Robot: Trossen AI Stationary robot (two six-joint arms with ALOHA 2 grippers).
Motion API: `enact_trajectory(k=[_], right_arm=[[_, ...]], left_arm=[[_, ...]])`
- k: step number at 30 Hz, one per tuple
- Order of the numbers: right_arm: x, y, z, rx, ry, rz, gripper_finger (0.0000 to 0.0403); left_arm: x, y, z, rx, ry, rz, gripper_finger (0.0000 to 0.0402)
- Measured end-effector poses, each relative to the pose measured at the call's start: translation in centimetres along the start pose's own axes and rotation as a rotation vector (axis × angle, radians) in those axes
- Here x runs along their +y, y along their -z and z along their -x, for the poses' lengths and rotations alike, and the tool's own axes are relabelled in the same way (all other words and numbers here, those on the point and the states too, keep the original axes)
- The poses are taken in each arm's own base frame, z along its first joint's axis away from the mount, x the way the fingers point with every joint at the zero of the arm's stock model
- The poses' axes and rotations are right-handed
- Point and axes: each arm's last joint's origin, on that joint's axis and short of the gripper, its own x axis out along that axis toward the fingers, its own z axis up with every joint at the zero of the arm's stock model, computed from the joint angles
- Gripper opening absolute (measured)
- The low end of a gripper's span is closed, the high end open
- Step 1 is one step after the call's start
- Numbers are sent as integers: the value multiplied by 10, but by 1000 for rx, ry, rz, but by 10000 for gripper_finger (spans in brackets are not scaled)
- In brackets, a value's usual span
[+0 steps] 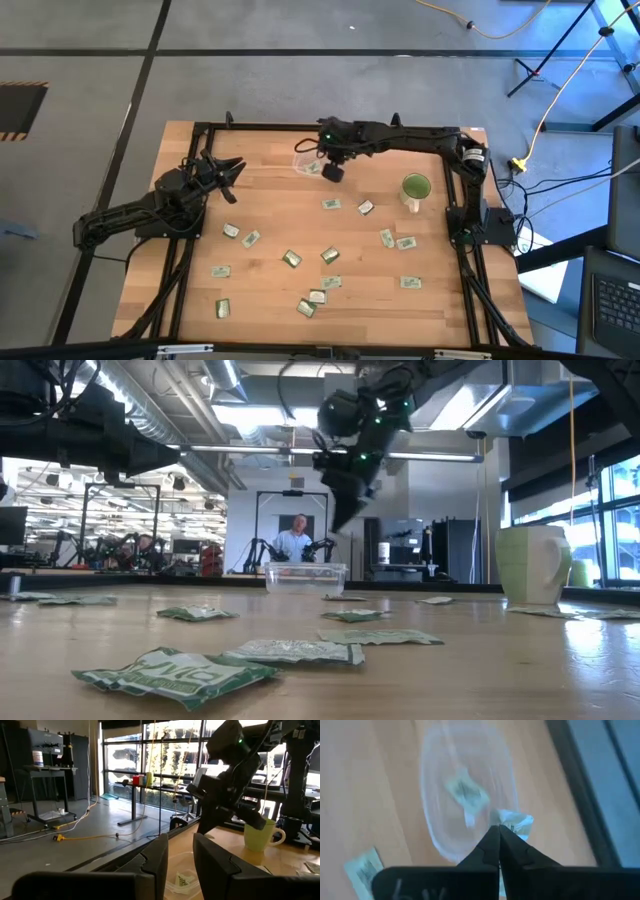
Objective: Pick and place items into bin
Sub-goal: Put the green stevia packet into the bin, then put the white stevia packet into the bin
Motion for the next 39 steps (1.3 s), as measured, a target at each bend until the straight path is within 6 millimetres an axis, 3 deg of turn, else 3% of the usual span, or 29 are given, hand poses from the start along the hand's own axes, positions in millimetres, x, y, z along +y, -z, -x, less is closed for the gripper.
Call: enact_trajectory(k=[4,22,31,39], right_arm=[[5,-6,-7,-104,-61,5,2],[15,10,-59,-5,-100,44,3],[14,10,-60,-9,-98,41,10],[9,3,-54,10,-2,39,77]], left_arm=[[0,0,0,0,0,0,86],[0,2,-1,19,-2,-5,86],[0,2,-1,17,-7,-5,86],[0,2,-1,17,-7,-5,86]])
